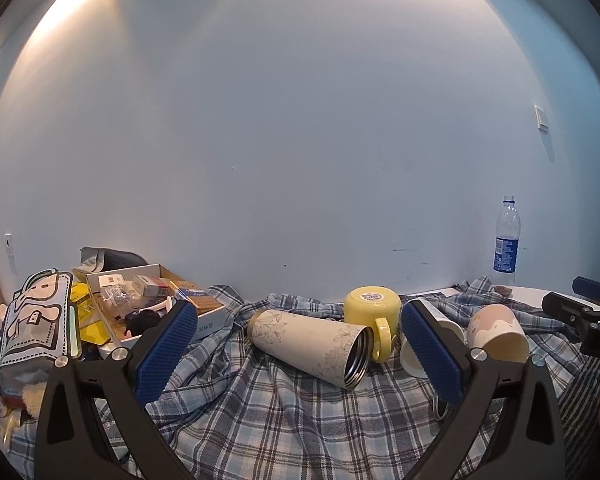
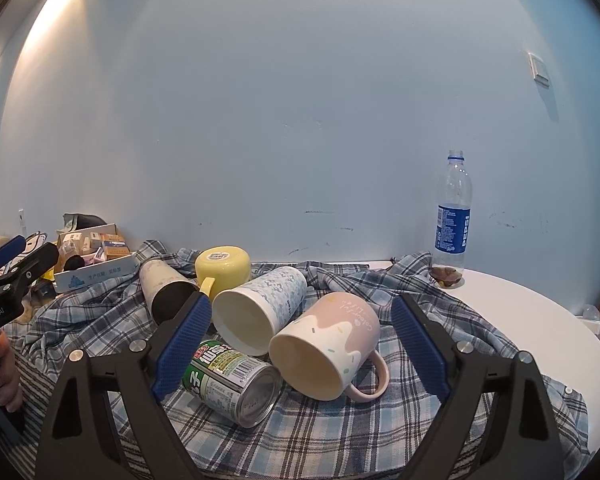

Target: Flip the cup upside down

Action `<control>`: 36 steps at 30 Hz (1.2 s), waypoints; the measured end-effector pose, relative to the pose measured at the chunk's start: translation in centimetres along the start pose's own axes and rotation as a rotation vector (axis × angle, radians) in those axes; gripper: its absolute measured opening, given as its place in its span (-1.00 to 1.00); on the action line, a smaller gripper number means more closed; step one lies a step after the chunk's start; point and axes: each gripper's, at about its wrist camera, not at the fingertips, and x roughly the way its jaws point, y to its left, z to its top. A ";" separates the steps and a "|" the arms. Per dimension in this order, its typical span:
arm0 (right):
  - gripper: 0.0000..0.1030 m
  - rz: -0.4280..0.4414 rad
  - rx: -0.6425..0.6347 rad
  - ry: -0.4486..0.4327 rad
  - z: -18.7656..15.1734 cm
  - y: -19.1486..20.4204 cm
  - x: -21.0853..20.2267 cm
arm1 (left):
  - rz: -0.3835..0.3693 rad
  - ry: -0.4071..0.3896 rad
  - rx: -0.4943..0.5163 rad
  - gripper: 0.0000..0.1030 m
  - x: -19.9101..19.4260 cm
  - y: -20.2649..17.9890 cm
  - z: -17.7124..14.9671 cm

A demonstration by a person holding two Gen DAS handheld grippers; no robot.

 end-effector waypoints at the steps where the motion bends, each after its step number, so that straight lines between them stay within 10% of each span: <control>1: 0.76 0.000 0.001 0.001 0.0 0.0 0.0 | -0.001 -0.001 -0.001 1.00 0.0 0.0 0.0; 36: 0.80 0.006 0.003 0.019 -0.2 0.2 0.3 | -0.009 0.011 0.007 1.00 0.0 0.2 -0.1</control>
